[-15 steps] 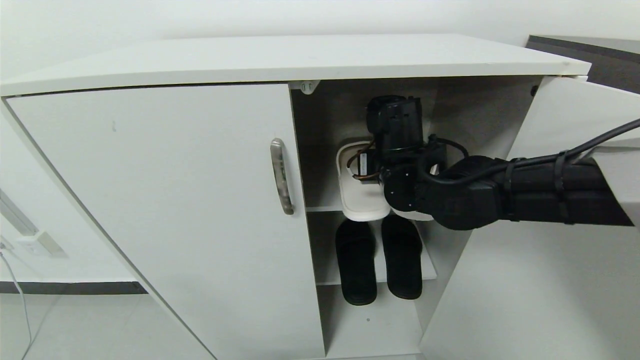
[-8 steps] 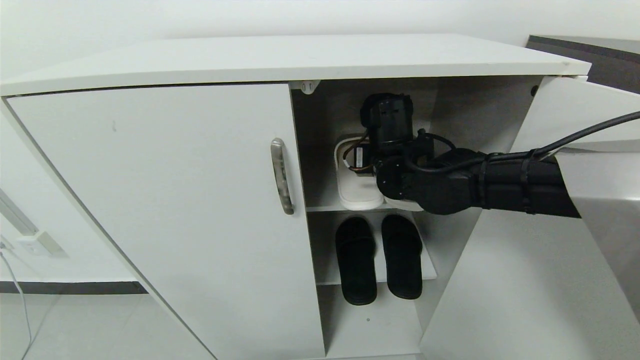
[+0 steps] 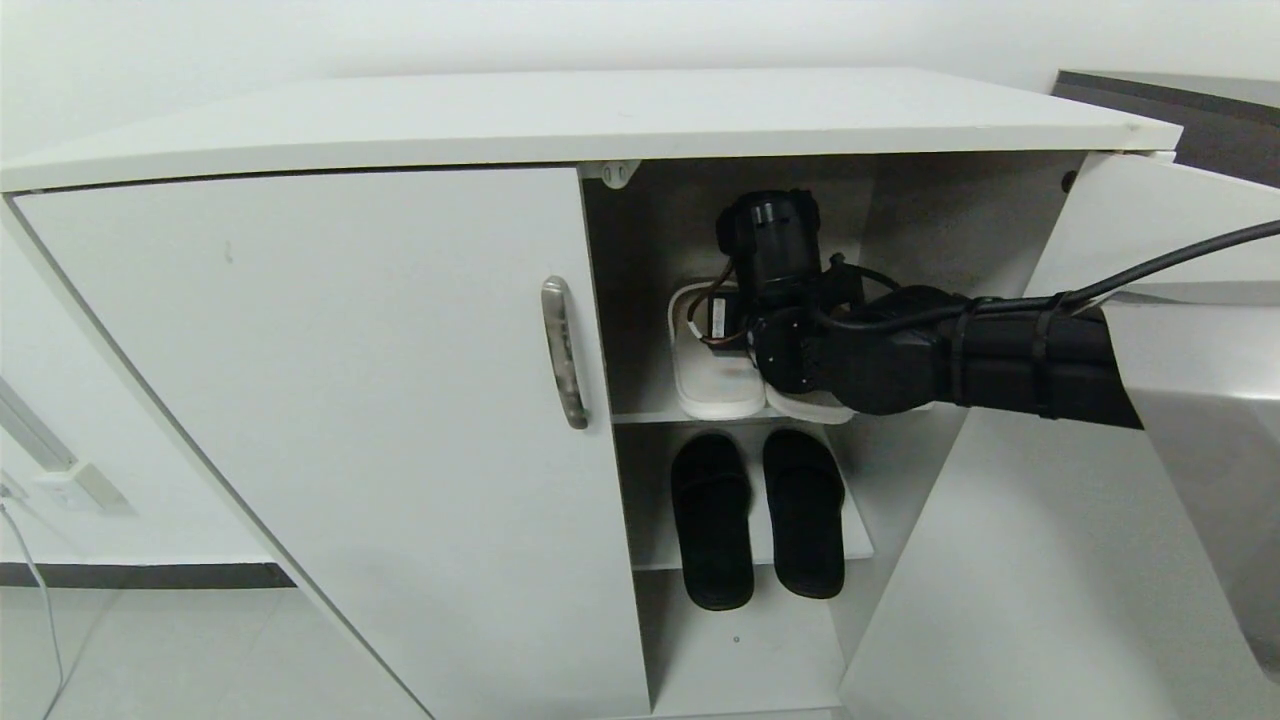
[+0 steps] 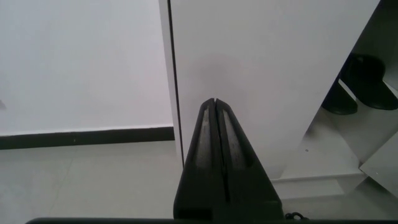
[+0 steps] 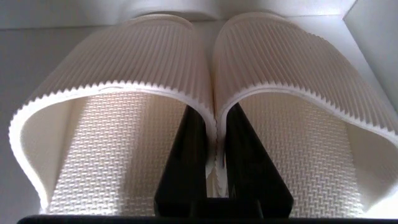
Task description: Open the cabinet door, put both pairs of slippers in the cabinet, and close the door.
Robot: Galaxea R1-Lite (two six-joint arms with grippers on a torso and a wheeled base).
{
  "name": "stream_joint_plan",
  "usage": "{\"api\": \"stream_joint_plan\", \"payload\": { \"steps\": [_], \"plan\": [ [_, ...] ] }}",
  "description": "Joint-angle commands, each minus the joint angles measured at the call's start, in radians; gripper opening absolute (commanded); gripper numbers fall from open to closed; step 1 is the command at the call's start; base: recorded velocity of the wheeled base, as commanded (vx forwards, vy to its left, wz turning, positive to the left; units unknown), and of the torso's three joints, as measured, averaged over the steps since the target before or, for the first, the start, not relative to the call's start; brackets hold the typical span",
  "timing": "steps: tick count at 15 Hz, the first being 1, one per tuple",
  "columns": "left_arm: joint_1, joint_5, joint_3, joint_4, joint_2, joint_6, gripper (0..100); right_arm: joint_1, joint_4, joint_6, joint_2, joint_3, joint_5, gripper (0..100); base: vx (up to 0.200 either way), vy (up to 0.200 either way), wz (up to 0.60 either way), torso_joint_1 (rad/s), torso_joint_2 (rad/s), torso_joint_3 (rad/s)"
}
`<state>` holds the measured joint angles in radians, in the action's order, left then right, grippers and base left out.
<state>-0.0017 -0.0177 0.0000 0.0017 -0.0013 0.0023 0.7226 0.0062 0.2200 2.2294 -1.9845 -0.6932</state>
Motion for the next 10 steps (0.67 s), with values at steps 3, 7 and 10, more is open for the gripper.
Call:
{"api": "stream_joint_plan", "payload": {
  "steps": [3,7,10],
  "plan": [
    [0.0,-0.001,0.0,0.0,0.001,0.001,0,0.0,0.001,-0.001,0.007,-0.001,-0.006,0,0.0,0.0,0.0,0.0,0.0,0.0],
    [0.0,-0.001,0.0,0.0,0.001,-0.001,0,0.003,0.003,-0.001,-0.019,0.029,-0.008,100,0.0,0.0,0.0,0.0,0.0,0.0],
    [0.0,-0.001,0.0,0.0,0.001,-0.001,0,0.008,0.003,-0.001,-0.056,0.07,-0.009,100,0.0,0.0,0.0,0.0,0.0,0.0]
  ]
}}
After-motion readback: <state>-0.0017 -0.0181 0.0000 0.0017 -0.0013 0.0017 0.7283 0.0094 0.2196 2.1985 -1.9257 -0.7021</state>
